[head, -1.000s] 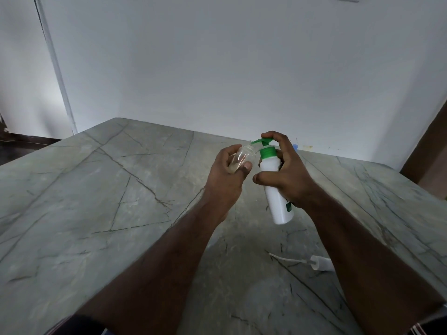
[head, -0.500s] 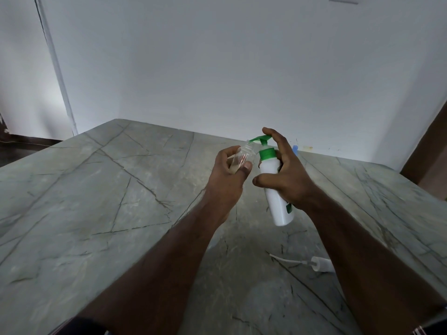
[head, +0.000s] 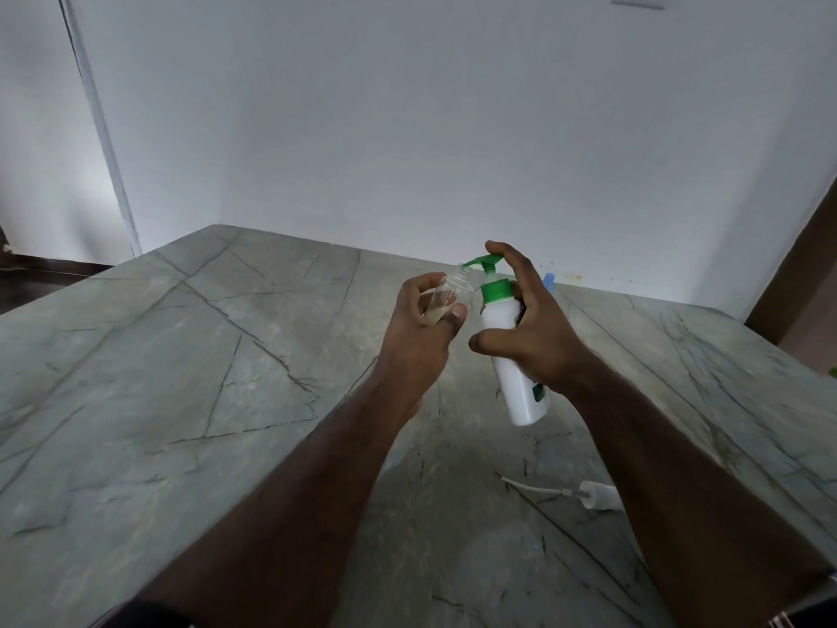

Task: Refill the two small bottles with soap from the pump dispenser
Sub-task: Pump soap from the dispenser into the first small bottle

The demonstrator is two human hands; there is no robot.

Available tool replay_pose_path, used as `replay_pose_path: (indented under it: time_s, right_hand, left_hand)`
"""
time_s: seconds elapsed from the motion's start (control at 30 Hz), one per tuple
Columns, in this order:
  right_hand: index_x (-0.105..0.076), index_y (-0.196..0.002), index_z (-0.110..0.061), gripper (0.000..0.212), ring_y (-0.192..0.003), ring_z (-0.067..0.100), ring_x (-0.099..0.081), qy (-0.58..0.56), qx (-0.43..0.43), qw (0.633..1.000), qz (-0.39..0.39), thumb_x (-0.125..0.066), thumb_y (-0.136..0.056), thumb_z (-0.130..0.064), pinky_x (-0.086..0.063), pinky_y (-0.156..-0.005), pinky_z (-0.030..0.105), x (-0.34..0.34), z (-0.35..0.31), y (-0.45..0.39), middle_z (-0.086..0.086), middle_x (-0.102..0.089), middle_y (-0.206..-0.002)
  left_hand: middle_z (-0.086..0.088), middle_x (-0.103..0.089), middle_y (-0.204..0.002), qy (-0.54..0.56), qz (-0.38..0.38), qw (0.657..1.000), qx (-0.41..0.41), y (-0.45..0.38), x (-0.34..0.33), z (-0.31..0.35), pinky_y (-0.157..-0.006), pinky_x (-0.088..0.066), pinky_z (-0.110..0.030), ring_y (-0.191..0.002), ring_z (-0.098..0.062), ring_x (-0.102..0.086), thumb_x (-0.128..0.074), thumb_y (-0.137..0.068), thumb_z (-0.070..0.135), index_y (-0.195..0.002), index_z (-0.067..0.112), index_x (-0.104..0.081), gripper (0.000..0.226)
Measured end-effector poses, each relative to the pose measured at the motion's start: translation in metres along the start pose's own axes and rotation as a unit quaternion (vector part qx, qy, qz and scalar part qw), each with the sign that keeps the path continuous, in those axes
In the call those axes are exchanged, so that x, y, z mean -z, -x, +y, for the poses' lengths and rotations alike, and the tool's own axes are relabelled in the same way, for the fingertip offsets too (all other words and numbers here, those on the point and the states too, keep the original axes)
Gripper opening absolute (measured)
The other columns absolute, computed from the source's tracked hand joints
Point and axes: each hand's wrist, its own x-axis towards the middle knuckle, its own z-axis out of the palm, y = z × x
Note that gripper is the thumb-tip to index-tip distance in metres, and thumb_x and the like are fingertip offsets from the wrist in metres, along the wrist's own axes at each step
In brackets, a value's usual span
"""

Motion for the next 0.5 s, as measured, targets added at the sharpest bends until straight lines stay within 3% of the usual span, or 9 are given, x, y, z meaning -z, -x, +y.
replay_pose_path:
  time_s: [0.13,0.3,0.5]
  right_hand:
    - [-0.026,-0.142,-0.040,0.100,-0.091,0.006,-0.058,0.026,0.002,1.000,-0.008,-0.078,-0.060,-0.015,-0.050,-0.064,0.009,0.0025,0.0027,-0.0005,-0.033,-0.043,-0.117]
    - [-0.031,-0.136,-0.036,0.092,-0.090,0.013,-0.060,0.036,-0.002,0.999,-0.008,-0.075,-0.057,-0.019,-0.051,-0.066,0.019,0.0049,0.0021,-0.0021,-0.011,-0.052,-0.119]
    - [-0.026,-0.140,-0.040,0.098,-0.094,0.011,-0.058,0.036,-0.003,0.999,-0.008,-0.075,-0.058,-0.021,-0.051,-0.070,0.017,0.0011,0.0031,-0.0028,-0.023,-0.045,-0.118]
  left_hand:
    - [0.013,-0.052,-0.121,-0.007,0.004,1.000,-0.008,-0.0008,0.0008,-0.0015,-0.078,-0.050,-0.020,-0.103,-0.003,-0.055,-0.065,-0.096,0.023,-0.130,0.032,-0.046,0.040]
    - [0.014,-0.050,-0.122,-0.034,-0.001,0.999,-0.012,-0.0014,-0.0006,-0.0028,-0.067,-0.044,-0.014,-0.094,0.003,-0.052,-0.066,-0.095,0.023,-0.132,0.030,-0.046,0.042]
    - [0.012,-0.053,-0.125,-0.030,0.008,0.999,-0.014,-0.0019,-0.0003,-0.0036,-0.072,-0.049,-0.017,-0.101,-0.003,-0.055,-0.066,-0.095,0.024,-0.133,0.030,-0.047,0.044]
